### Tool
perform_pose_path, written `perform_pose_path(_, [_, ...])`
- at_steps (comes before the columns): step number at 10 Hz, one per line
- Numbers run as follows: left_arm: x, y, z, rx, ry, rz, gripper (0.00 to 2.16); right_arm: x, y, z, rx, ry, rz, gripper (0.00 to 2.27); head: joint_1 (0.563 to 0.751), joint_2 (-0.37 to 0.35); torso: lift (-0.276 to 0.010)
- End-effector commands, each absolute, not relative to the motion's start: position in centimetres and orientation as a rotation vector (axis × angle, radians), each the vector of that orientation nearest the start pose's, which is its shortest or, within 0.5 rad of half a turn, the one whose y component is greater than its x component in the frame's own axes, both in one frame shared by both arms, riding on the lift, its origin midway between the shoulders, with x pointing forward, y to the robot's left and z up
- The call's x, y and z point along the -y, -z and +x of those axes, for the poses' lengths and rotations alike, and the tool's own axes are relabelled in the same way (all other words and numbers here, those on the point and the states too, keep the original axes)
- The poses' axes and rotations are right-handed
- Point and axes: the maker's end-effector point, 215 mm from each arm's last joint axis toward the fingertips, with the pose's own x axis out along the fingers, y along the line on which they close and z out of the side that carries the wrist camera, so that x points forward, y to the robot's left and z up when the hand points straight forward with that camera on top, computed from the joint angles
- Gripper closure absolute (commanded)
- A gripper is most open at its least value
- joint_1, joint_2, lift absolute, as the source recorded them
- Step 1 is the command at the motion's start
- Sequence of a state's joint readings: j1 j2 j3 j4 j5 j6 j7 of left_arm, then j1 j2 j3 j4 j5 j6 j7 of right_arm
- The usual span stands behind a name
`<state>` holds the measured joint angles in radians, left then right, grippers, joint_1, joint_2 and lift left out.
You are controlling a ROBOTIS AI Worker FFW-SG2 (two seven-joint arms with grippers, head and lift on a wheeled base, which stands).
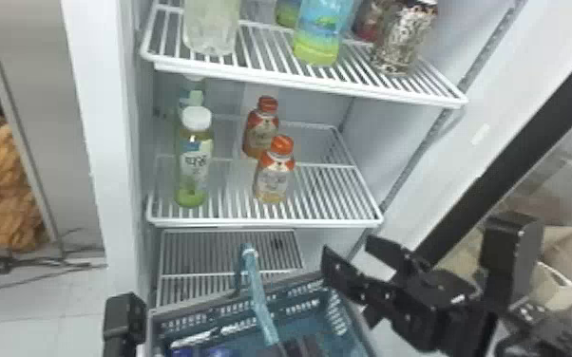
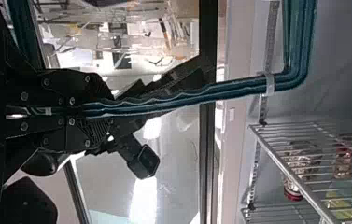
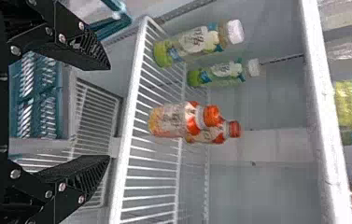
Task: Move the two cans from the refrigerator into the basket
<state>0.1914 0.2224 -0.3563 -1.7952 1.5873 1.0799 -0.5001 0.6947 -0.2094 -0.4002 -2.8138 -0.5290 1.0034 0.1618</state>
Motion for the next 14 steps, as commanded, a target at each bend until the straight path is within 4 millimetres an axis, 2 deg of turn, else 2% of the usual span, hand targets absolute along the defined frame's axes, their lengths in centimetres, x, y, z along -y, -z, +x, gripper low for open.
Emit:
perform_pose_path(1, [9.8,27.8,24.2,-0.907,1.429,-1.486,1.21,25.1,24.8,36.8,-0.315,-0.249,0.057,0.38,0.695,-0.350,-0.266])
perform_pose_path(4, [9.8,27.8,24.2,-0.907,1.429,-1.486,1.21,26.7,22.1,39.3,-0.138,-0.218,0.078,0.39,0.695,-0.350,-0.266])
perform_pose_path(7, [10.0,27.9,24.2,-0.909,1.430,-1.473,1.21,29.3,20.4,40.8,0.029,-0.158,0.114,0.42,0.695,-0.350,-0.266])
perform_pose_path(8, [10.0,27.9,24.4,-0.905,1.425,-1.474,1.21,30.3,20.6,41.2,0.075,-0.137,0.146,0.42,0.695,-0.350,-0.266])
perform_pose_path(14, [10.1,28.6,24.6,-0.906,1.401,-1.458,1.21,31.7,24.7,42.3,0.114,-0.063,0.179,0.41,0.695,-0.350,-0.266])
